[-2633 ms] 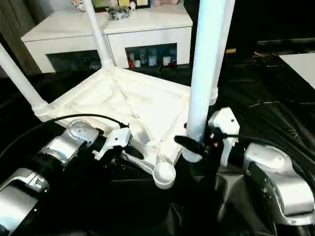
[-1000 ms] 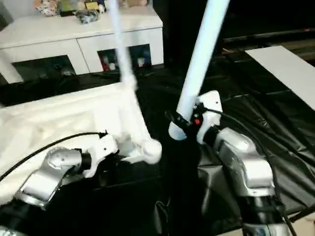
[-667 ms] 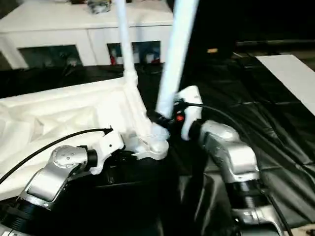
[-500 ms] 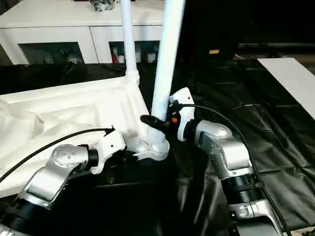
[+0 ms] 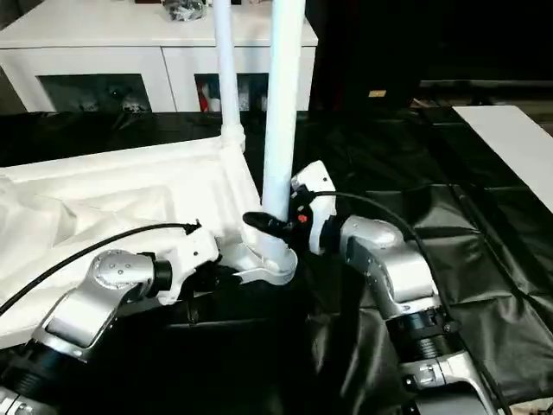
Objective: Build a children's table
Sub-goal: Insert table leg to table base
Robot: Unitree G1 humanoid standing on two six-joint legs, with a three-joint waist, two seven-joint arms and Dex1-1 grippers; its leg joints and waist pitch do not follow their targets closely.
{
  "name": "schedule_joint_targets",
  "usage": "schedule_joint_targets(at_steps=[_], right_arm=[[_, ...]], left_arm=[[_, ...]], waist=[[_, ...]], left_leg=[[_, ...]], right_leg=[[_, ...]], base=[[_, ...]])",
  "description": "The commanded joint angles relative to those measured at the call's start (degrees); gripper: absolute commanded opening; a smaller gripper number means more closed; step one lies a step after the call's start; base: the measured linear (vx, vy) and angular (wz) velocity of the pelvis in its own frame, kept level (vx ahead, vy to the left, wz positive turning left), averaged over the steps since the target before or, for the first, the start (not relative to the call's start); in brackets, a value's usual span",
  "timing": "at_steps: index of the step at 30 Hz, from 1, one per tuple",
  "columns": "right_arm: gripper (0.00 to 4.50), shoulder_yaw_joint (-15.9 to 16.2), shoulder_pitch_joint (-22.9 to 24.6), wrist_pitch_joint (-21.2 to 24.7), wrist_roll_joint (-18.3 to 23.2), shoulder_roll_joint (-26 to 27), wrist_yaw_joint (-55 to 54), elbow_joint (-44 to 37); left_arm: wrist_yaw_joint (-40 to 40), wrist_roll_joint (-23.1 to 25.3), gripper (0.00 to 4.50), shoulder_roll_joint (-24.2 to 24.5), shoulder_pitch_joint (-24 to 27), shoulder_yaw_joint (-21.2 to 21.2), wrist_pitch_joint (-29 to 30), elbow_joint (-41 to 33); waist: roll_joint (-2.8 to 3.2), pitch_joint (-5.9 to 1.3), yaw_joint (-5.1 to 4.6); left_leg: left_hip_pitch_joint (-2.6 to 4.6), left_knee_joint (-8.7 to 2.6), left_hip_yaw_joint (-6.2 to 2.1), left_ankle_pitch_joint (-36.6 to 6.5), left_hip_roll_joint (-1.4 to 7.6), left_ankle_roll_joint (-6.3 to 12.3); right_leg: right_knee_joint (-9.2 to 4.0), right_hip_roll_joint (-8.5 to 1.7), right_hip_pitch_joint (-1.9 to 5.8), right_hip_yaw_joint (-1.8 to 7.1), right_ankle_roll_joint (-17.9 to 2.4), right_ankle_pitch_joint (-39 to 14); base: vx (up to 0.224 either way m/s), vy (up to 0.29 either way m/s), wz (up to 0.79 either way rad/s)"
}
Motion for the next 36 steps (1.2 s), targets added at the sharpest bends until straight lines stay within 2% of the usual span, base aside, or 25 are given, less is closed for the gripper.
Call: schedule_joint_targets(at_steps=[1, 3, 6, 7, 10, 11, 13, 14, 18, 20, 23, 24, 30, 31, 32, 33, 36], right_arm=[[1.88, 0.20, 0.28, -1.29, -0.52, 0.11, -0.16, -1.87], [1.88, 0.21, 0.33, -1.38, -0.66, 0.14, -0.17, -2.03], [1.88, 0.19, 0.42, -1.46, -0.70, 0.13, -0.16, -2.22], [1.88, 0.20, 0.40, -1.62, -0.81, 0.31, -0.35, -2.32], [1.88, 0.19, 0.61, -1.79, -0.96, 0.60, -0.80, -2.71], [1.88, 0.19, 0.69, -1.79, -0.97, 0.72, -0.91, -2.87], [1.88, 0.27, 0.87, -1.84, -1.07, 0.81, -0.98, -3.07], [1.88, 0.28, 0.91, -1.90, -1.15, 0.78, -0.91, -3.02], [1.88, 0.36, 1.00, -2.16, -1.35, 0.69, -0.76, -2.72], [1.88, 0.30, 0.97, -2.15, -1.32, 0.73, -0.79, -2.66], [1.88, 0.20, 0.97, -2.10, -1.28, 0.72, -0.94, -2.74], [1.88, 0.20, 0.94, -2.13, -1.34, 0.71, -0.99, -2.76], [1.88, -0.68, 0.76, -1.90, -1.10, 0.47, -1.41, -3.36], [1.88, -0.94, 0.81, -1.90, -1.20, 0.26, -1.40, -3.53], [1.88, -1.02, 0.92, -2.05, -1.37, 0.02, -1.38, -3.60], [1.88, -1.02, 0.92, -2.05, -1.37, 0.02, -1.38, -3.60], [1.88, -1.36, 1.05, -2.21, -1.50, -0.48, -1.41, -3.58]], left_arm=[[1.09, 1.06, 0.95, 1.99, -0.50, 1.46, 0.02, 1.90], [0.80, 0.79, 1.03, 2.38, -0.87, 1.55, -0.22, 2.37], [-0.39, 0.69, 1.03, 3.31, -1.35, 0.98, -0.03, 2.74], [-2.83, 0.44, 1.03, 4.95, -1.83, 0.02, 0.04, 3.19], [-3.60, 0.55, 1.03, 6.12, -2.28, -0.57, -0.89, 4.02], [-3.56, 0.36, 1.03, 6.05, -2.64, -0.59, -1.28, 4.68], [-3.43, 0.04, 1.03, 5.64, -3.13, -0.67, -1.57, 5.50], [-3.08, -0.20, 0.86, 4.96, -3.54, -0.74, -1.72, 6.16], [-1.75, -0.61, 0.86, 3.04, -4.21, -0.68, -3.61, 8.16], [-1.34, -1.56, 0.86, 1.43, -4.76, -0.42, -4.45, 8.74], [-1.12, -2.39, 0.86, 0.09, -5.73, -0.40, -4.83, 9.09], [-1.26, -2.40, 0.86, -0.13, -6.32, -0.61, -5.03, 9.45], [-2.28, -1.38, 0.86, -0.56, -9.04, -1.81, -5.27, 11.80], [-2.21, -0.40, 0.86, -0.53, -10.05, -2.51, -6.07, 13.67], [-1.88, 0.12, 0.86, -0.60, -10.47, -2.87, -6.30, 14.73], [-1.88, 0.12, 0.86, -0.60, -10.47, -2.87, -6.30, 14.73], [-2.13, 0.55, 0.86, -0.47, -11.21, -4.00, -5.67, 16.51]], waist=[[0.96, -3.72, 0.66], [0.85, -3.67, 0.64], [1.06, -3.57, 0.73], [1.67, -3.61, 0.79], [1.68, -3.60, 0.72], [1.93, -3.59, 0.80], [2.06, -3.65, 0.94], [1.98, -3.63, 1.01], [2.13, -3.54, 1.30], [2.04, -3.63, 1.65], [2.03, -3.69, 1.87], [2.34, -3.73, 1.82], [2.66, -3.97, 1.68], [2.59, -3.97, 1.68], [3.00, -3.99, 1.74], [2.82, -3.92, 1.68], [2.79, -3.91, 1.65]], left_leg=[[1.00, -4.03, -1.58, -8.27, 4.08, 3.11], [0.90, -4.06, -1.57, -8.75, 4.03, 3.00], [0.92, -4.14, -1.54, -9.46, 4.03, 2.76], [1.03, -4.19, -1.58, -9.88, 4.02, 2.35], [1.04, -4.33, -1.63, -10.88, 4.03, 1.61], [1.07, -4.33, -1.61, -10.78, 4.01, 1.53], [1.02, -4.25, -1.59, -10.68, 3.98, 1.45], [0.93, -4.28, -1.60, -10.52, 4.01, 1.49], [0.95, -4.30, -1.54, -11.28, 4.00, 1.23], [1.20, -4.23, -1.42, -11.77, 4.05, 0.99], [1.01, -4.23, -1.45, -11.05, 4.11, 1.06], [0.93, -4.26, -1.53, -10.84, 4.11, 1.03], [0.70, -3.91, -1.62, -8.59, 3.88, 2.02], [0.72, -3.90, -1.59, -8.59, 3.85, 2.26], [0.74, -3.84, -1.65, -8.69, 3.85, 2.25], [0.76, -3.92, -1.61, -9.02, 3.85, 2.27], [0.82, -3.97, -1.62, -9.82, 3.95, 2.01]], right_leg=[[-3.50, -3.37, 3.22, 2.26, -17.72, 3.38], [-3.61, -3.33, 3.27, 2.24, -17.64, 2.62], [-3.78, -3.39, 3.18, 2.26, -17.25, 0.40], [-3.87, -3.35, 3.05, 2.22, -16.99, -0.36], [-3.80, -3.25, 2.98, 2.19, -16.66, -0.75], [-3.81, -3.20, 2.94, 2.17, -16.61, -0.58], [-3.73, -3.32, 2.99, 2.20, -16.75, -0.53], [-3.75, -3.36, 3.02, 2.21, -16.65, -0.76], [-4.01, -3.40, 2.89, 2.24, -16.15, -2.84], [-4.15, -3.49, 2.70, 2.36, -15.76, -4.10], [-4.03, -3.54, 2.78, 2.36, -15.76, -3.40], [-4.04, -3.43, 2.76, 2.26, -15.54, -2.71], [-3.58, -3.47, 3.11, 2.14, -16.05, 2.00], [-3.68, -3.44, 3.12, 2.12, -16.07, 2.04], [-3.61, -3.52, 3.15, 2.13, -16.15, 1.85], [-3.82, -3.42, 3.12, 2.08, -16.07, 1.39], [-3.85, -3.54, 3.17, 2.12, -16.04, -0.12]], base=[[0.000, 0.000, 0.00], [0.000, 0.000, 0.00], [0.000, 0.000, 0.00], [0.000, 0.000, 0.00], [0.000, 0.000, 0.00], [0.000, 0.000, 0.00], [0.000, 0.000, 0.00], [0.000, 0.000, 0.00], [0.000, 0.000, 0.00], [0.000, 0.000, 0.00], [0.000, 0.000, 0.00], [0.000, 0.000, 0.00], [0.000, 0.000, 0.00], [0.000, 0.000, 0.00], [0.000, 0.000, 0.00], [0.000, 0.000, 0.00], [0.000, 0.000, 0.00]])
